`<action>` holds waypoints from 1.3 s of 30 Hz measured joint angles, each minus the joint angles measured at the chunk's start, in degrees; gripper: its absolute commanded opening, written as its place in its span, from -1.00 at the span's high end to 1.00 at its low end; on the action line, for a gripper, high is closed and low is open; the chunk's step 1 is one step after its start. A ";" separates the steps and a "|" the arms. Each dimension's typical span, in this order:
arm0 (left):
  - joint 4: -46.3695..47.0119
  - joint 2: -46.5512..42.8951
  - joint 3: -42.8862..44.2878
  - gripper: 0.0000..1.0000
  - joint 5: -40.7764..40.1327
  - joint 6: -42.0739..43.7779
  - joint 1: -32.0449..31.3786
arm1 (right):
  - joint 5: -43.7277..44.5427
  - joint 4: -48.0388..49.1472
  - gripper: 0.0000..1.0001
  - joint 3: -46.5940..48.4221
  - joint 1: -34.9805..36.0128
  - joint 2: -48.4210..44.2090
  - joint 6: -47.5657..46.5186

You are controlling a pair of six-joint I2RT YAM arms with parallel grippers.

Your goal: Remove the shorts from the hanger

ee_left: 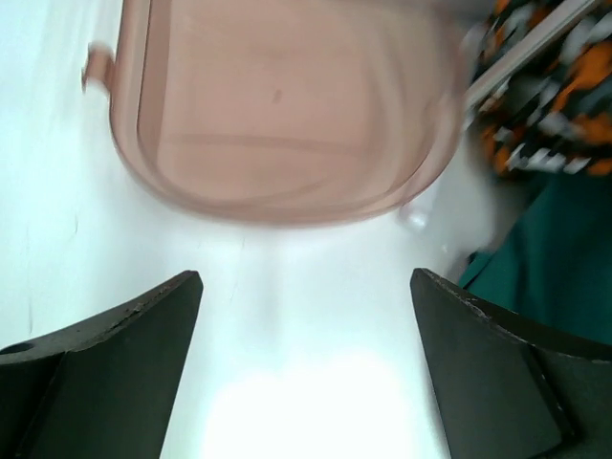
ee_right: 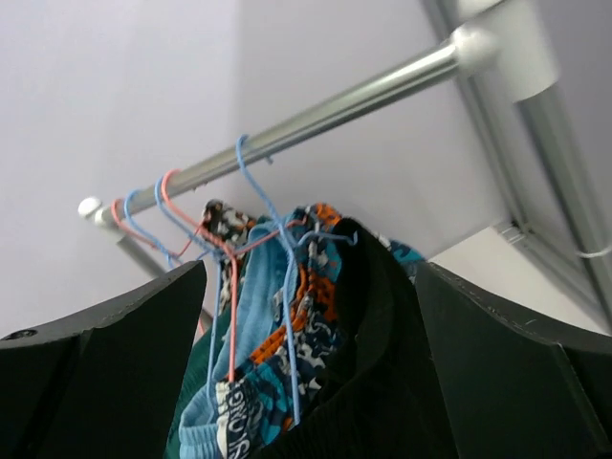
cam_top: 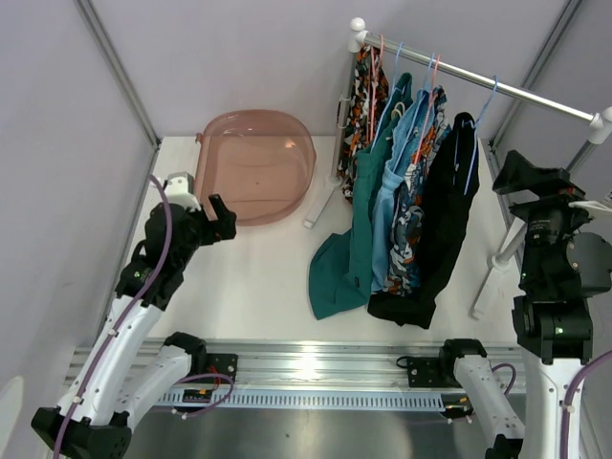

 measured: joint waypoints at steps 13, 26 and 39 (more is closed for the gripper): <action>-3.10 0.39 -2.19 -0.98 -2.67 1.81 -0.09 | -9.97 3.69 -0.99 -2.05 -0.02 -2.99 -1.62; -3.17 0.39 -2.19 -0.94 -2.89 2.60 -0.09 | -14.47 1.95 -0.96 1.11 -0.02 14.51 -3.54; -3.19 0.00 -2.19 -0.94 -2.86 2.93 -0.09 | -14.75 1.86 0.01 1.16 0.00 22.71 -4.15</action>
